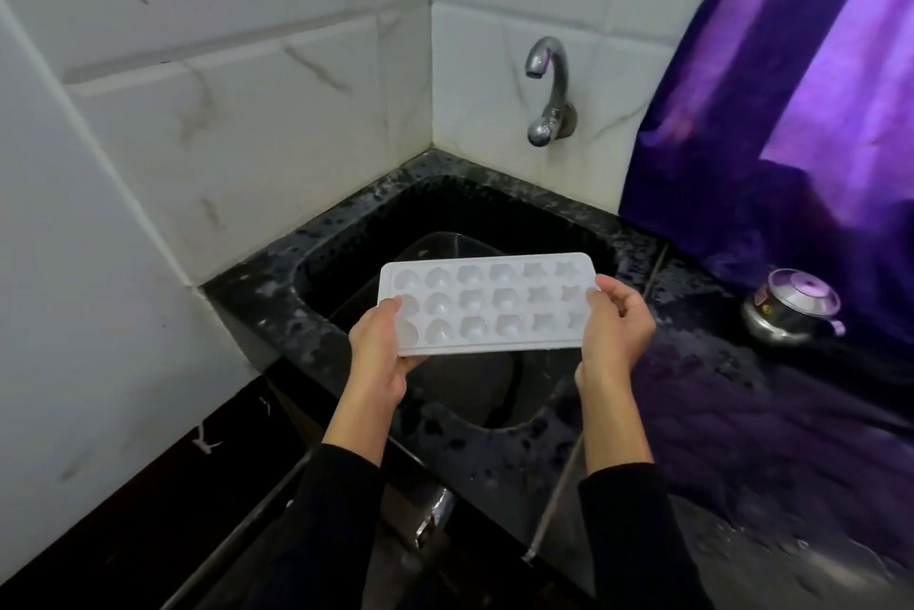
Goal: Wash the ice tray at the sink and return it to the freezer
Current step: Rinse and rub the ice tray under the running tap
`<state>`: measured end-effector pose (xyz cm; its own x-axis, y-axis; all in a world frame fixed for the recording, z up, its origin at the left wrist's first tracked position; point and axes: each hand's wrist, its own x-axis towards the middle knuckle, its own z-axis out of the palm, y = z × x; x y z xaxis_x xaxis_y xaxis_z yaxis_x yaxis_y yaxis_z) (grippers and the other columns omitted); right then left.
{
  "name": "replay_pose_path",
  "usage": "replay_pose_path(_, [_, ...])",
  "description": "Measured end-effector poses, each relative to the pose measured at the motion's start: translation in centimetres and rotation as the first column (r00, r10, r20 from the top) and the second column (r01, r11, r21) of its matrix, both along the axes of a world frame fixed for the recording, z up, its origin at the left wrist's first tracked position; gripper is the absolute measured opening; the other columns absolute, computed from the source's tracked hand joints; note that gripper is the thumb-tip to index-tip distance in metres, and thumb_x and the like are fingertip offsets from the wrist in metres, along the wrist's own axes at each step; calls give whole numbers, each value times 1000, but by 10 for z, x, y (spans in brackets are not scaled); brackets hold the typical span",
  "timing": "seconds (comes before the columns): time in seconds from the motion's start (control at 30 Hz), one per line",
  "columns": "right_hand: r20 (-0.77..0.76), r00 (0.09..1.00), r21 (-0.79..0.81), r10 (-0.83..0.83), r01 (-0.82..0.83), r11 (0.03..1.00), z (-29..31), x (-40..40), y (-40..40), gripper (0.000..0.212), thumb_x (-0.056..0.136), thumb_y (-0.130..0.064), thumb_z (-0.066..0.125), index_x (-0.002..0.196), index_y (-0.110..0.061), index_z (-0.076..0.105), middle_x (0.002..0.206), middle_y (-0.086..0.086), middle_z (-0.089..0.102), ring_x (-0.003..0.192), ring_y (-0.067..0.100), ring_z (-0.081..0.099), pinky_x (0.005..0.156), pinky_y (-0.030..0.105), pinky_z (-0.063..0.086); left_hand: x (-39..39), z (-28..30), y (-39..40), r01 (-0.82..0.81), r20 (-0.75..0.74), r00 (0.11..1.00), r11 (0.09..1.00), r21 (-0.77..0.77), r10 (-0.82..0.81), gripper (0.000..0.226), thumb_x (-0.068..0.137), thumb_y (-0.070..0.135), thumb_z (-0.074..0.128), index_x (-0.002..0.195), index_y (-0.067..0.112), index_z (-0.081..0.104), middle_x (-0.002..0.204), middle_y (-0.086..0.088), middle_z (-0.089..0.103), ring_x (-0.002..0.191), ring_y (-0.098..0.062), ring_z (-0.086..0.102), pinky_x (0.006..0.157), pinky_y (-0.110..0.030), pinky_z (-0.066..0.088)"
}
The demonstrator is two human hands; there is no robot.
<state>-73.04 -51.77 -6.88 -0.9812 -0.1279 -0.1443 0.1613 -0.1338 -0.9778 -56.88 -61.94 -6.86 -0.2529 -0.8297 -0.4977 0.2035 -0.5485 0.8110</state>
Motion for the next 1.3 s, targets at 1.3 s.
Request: replay_pose_path(1.3, [-21, 980, 194, 198, -191, 962, 42, -170, -227, 48, 89, -30, 63, 131, -11, 49, 131, 5, 53, 118, 20, 51, 90, 26, 41, -200, -31, -197, 321, 88, 942, 946, 55, -325, 38, 98, 40, 51, 114, 7, 58, 92, -9, 66, 79, -25, 64, 57, -37, 51])
